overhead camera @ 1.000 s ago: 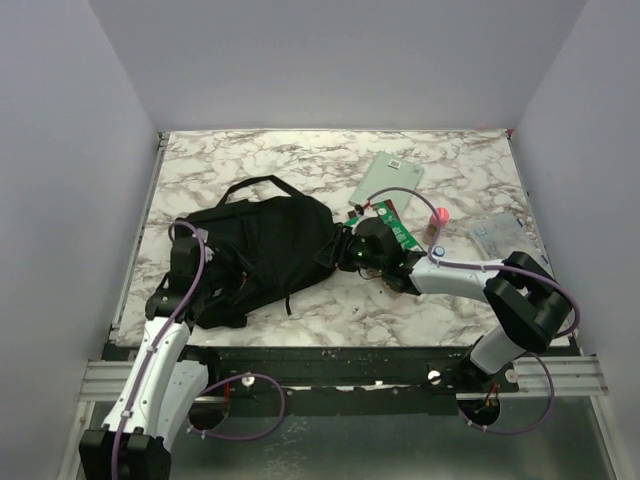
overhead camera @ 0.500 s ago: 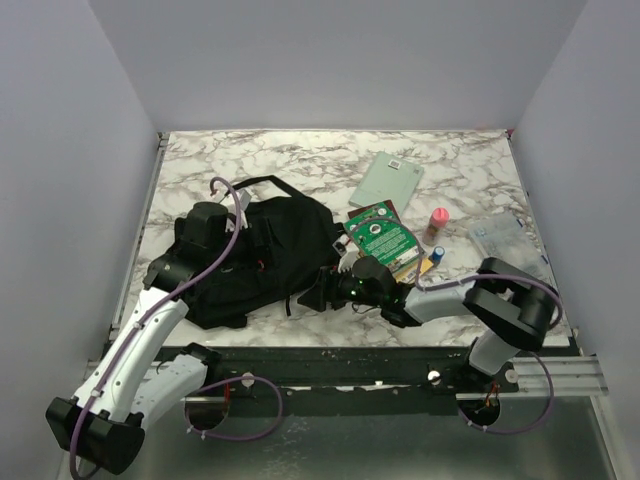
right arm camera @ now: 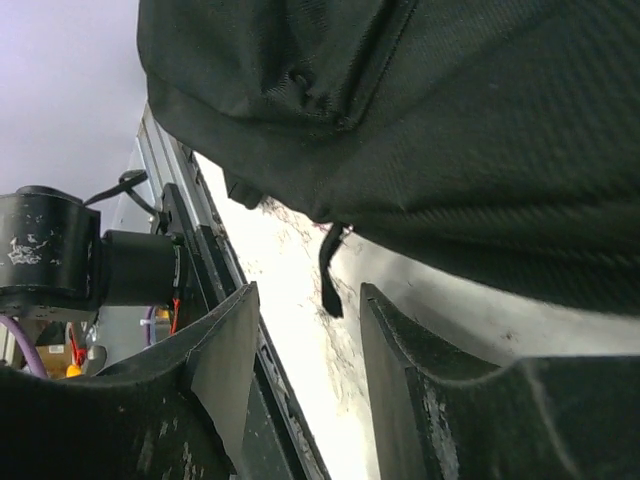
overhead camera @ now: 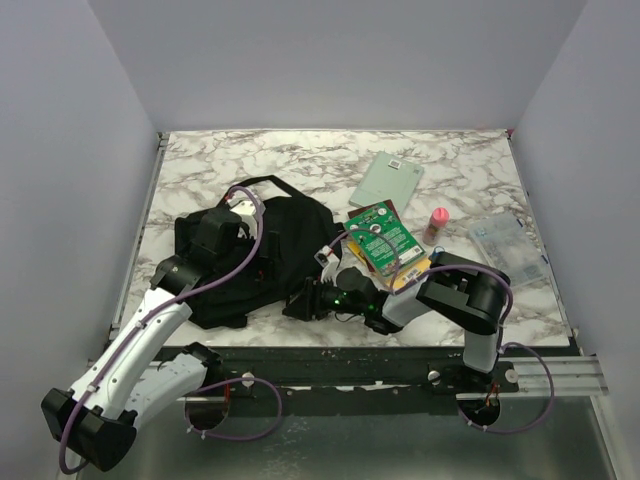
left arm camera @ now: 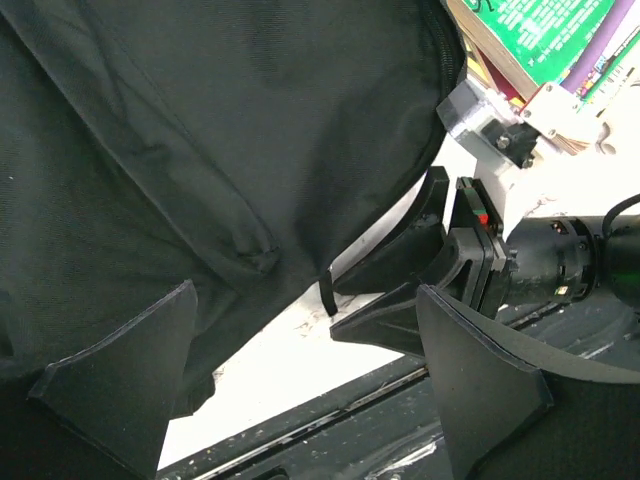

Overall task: Pack the student bag
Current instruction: Unzip the student bag at the center of the board.

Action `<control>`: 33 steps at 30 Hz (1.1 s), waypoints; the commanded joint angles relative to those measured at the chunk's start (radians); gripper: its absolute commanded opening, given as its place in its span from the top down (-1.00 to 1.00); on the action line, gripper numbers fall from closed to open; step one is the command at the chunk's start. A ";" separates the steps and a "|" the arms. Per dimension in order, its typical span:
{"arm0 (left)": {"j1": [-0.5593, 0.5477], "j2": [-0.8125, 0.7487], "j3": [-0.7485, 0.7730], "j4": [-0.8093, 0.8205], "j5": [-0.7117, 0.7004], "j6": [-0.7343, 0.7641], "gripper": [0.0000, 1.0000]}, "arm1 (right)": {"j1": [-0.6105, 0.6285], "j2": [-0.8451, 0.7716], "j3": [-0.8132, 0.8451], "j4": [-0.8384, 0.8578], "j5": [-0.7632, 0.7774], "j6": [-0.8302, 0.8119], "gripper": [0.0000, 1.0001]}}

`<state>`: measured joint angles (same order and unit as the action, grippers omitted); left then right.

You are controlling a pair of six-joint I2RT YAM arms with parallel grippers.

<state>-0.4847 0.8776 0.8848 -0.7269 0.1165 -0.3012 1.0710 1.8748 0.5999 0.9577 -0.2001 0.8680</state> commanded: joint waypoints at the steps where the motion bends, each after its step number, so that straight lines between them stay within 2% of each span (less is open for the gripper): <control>1: -0.006 -0.008 -0.005 0.031 -0.058 0.034 -0.85 | 0.030 0.068 0.040 0.068 0.019 -0.012 0.04; 7: -0.009 -0.008 -0.024 0.037 -0.049 0.031 -0.86 | 0.049 0.087 0.090 -0.009 0.088 -0.047 0.17; 11: -0.014 0.018 -0.023 0.039 -0.054 0.048 -0.86 | 0.049 0.060 0.091 -0.049 0.091 -0.052 0.47; 12: -0.015 0.023 -0.024 0.038 -0.054 0.050 -0.87 | 0.050 0.035 0.088 -0.072 0.106 -0.057 0.58; 14: -0.018 0.030 -0.027 0.040 -0.051 0.054 -0.89 | 0.046 -0.019 0.106 -0.181 0.142 -0.076 0.92; 15: -0.021 0.032 -0.028 0.040 -0.053 0.057 -0.89 | 0.047 -0.053 0.121 -0.247 0.159 -0.089 0.98; 17: -0.036 0.044 -0.034 0.044 -0.075 0.056 -0.97 | 0.035 -0.085 0.163 -0.358 0.125 -0.128 0.99; 19: -0.064 0.067 -0.046 0.052 -0.122 0.050 -0.97 | 0.007 -0.099 0.225 -0.477 0.008 -0.170 0.99; 22: -0.116 0.118 -0.053 0.043 -0.216 0.036 -0.92 | -0.031 -0.144 0.271 -0.586 -0.061 -0.175 0.99; 24: -0.121 0.145 -0.033 0.016 -0.232 0.031 -0.77 | -0.055 -0.173 0.282 -0.613 -0.108 -0.162 0.99; 28: -0.121 0.135 -0.013 -0.003 -0.240 0.034 -0.71 | -0.107 -0.221 0.280 -0.598 -0.189 -0.086 0.99; 29: -0.121 0.121 -0.009 -0.005 -0.224 0.028 -0.63 | -0.118 -0.227 0.279 -0.588 -0.213 -0.060 0.99; 33: -0.121 0.035 -0.017 -0.005 -0.196 -0.094 -0.57 | -0.159 -0.227 0.280 -0.533 -0.305 0.021 0.99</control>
<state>-0.6010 1.0031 0.8490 -0.7155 -0.0776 -0.2863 0.9440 1.6699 0.8646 0.3977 -0.3672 0.7959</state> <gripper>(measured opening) 0.791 0.011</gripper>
